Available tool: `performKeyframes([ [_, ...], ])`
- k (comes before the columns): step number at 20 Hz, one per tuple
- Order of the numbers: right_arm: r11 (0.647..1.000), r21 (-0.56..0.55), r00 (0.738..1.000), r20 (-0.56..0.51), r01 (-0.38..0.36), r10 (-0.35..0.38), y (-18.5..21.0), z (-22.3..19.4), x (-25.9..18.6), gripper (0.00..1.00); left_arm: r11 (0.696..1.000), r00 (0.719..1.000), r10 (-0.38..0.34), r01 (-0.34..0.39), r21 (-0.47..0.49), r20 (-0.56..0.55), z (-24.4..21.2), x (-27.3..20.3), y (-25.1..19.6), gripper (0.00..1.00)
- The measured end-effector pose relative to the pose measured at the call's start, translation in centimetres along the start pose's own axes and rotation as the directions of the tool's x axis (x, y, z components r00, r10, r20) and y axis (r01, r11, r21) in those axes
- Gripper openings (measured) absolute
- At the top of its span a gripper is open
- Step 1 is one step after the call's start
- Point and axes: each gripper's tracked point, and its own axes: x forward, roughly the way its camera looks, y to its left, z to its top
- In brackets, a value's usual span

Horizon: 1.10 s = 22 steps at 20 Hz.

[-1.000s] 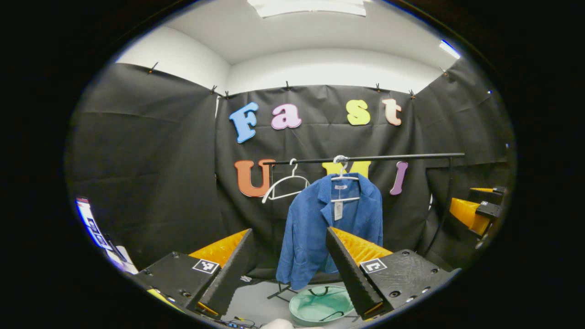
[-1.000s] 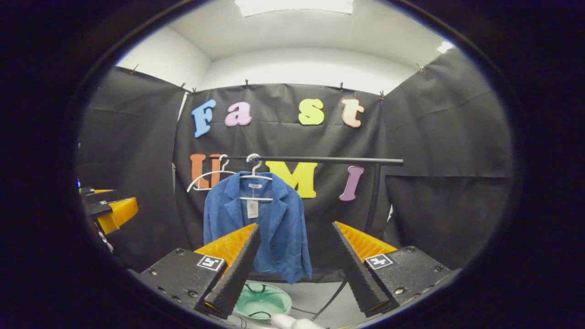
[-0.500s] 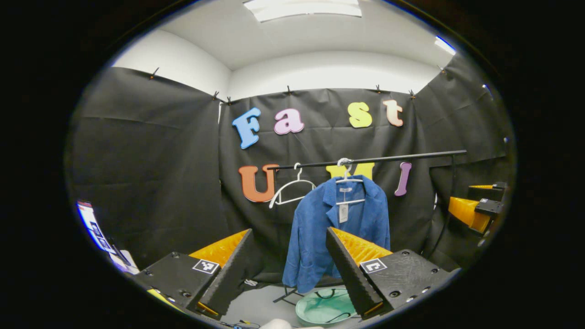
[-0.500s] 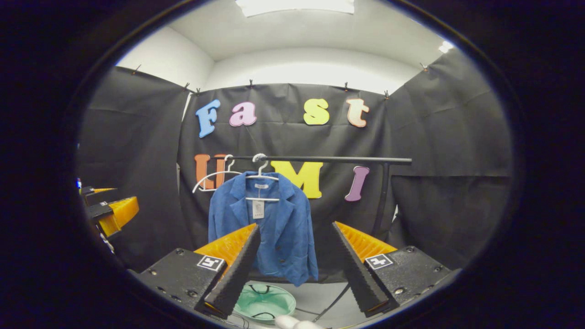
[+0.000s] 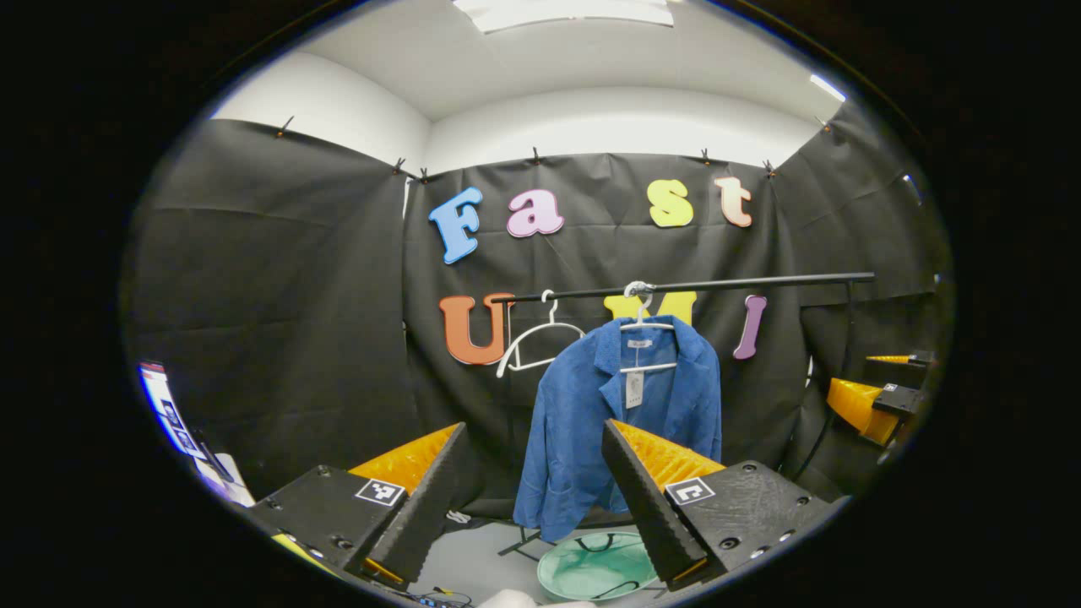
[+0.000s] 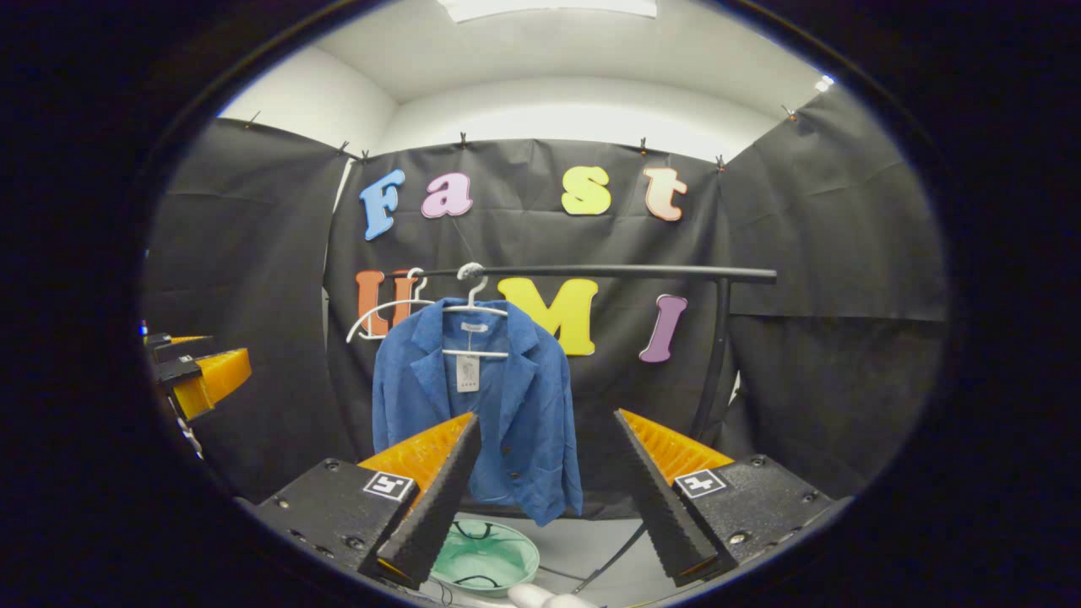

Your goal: Grasp the clothes on the hanger with both hands and then place them into the laundry hamper below.

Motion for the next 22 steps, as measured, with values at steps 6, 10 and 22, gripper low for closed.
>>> performKeyframes([
  [6, 0.997, -0.015, 0.997, 0.013, -0.075, 0.075, -1.1, -0.7, 7.2, 0.95, 0.997, 0.997, -0.065, 0.066, -0.042, 0.038, -1.2, 5.3, -4.6, 1.0],
  [10, 0.99, -0.007, 0.99, -0.006, -0.142, 0.142, -0.4, -1.8, 13.5, 0.98, 0.999, 1.0, 0.018, -0.017, -0.044, 0.021, -2.9, 10.5, -4.4, 1.0],
  [22, 0.971, 0.049, 0.971, -0.034, -0.233, 0.235, 3.1, -4.8, 30.7, 0.97, 0.997, 0.996, -0.023, 0.03, -0.074, 0.092, -6.0, 25.9, -9.4, 1.0],
])
